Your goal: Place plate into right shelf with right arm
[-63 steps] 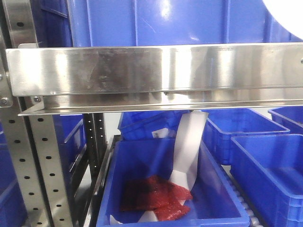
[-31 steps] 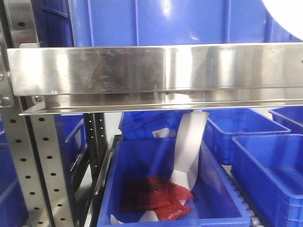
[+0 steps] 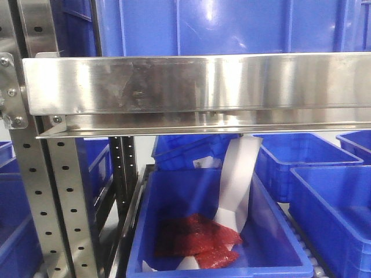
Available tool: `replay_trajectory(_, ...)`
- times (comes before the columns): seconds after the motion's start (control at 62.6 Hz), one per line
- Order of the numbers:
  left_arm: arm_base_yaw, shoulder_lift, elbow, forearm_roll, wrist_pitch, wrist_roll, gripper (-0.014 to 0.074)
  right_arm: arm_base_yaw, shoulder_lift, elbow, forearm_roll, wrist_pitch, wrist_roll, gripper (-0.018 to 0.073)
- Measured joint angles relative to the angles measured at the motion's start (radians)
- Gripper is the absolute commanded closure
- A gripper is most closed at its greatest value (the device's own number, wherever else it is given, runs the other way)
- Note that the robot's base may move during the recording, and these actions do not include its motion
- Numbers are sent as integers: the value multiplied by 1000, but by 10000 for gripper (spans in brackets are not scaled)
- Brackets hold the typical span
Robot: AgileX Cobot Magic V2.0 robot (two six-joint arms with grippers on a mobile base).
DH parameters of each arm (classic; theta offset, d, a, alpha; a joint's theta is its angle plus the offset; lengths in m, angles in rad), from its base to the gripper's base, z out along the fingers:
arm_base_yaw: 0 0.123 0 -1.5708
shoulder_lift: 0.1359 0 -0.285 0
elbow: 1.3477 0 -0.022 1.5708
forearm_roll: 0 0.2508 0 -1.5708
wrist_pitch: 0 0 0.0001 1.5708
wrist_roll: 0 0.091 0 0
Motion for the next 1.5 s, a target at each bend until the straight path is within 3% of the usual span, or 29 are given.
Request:
replay_trajectory(0.495,0,0,0,0,0,0,643,137,393,-374,0,86,0,505)
replay_trajectory(1.199,0,0,0,0,0,0,643,143,801,-683,8,73,2,505)
replay_trajectory(1.502,0,0,0,0,0,0,643,143,849,-790,10,36,3,505)
